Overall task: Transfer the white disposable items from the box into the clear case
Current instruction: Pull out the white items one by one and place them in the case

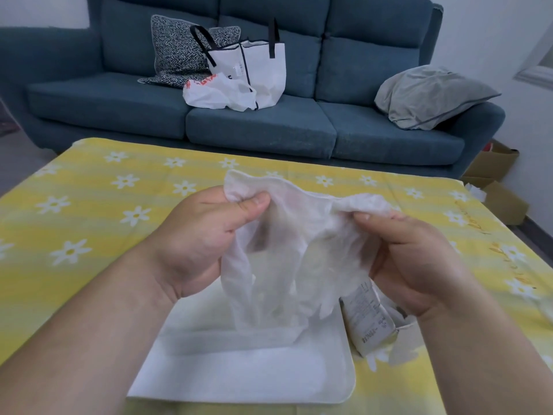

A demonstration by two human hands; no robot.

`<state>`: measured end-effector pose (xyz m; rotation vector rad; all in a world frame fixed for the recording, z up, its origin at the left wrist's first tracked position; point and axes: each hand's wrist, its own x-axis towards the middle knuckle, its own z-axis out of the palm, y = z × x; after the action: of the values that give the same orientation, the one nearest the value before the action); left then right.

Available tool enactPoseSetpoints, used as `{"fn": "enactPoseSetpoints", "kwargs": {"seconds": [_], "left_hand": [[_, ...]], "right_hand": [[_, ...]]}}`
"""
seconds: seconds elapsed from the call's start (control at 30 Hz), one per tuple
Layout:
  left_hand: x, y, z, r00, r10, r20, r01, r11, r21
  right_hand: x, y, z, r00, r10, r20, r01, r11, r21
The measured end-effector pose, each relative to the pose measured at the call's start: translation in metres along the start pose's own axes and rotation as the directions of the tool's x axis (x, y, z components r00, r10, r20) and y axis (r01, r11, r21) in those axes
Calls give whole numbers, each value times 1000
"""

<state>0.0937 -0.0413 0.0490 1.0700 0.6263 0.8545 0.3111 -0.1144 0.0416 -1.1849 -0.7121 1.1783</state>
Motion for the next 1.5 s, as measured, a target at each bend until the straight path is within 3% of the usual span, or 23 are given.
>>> {"fn": "enactPoseSetpoints", "kwargs": {"seconds": [0.3, 0.53, 0.67, 0.77, 0.93, 1.1, 1.23, 1.5], "left_hand": [[1, 3, -5, 998, 44, 55, -34, 986, -166], [4, -1, -2, 996, -31, 79, 43, 986, -163], [7, -6, 0, 993, -116, 38, 120, 979, -163], [12, -6, -5, 980, -181, -85, 167, 975, -145], [21, -10, -18, 946, -266, -185, 213, 941, -264], [18, -9, -18, 951, -284, -126, 241, 929, -280], [17, -7, -17, 952, -223, -209, 186, 965, -183], [19, -9, -8, 944, -151, -292, 102, 979, -179]], "right_hand": [[-4, -2, 2, 998, -68, 16, 68, 998, 4], [-11, -6, -1, 978, 51, 204, -100, 966, 237], [-5, 0, 2, 976, 172, 133, -194, 965, 175], [-3, -3, 2, 995, 84, 62, -95, 976, 196], [-3, -8, -4, 983, -93, -159, 89, 995, -32], [-9, -15, -1, 985, -133, -114, 132, 991, -12], [-12, -16, 1, 986, -140, -89, 135, 989, -54], [-16, -13, 11, 965, -224, -136, 161, 916, -368]]}}
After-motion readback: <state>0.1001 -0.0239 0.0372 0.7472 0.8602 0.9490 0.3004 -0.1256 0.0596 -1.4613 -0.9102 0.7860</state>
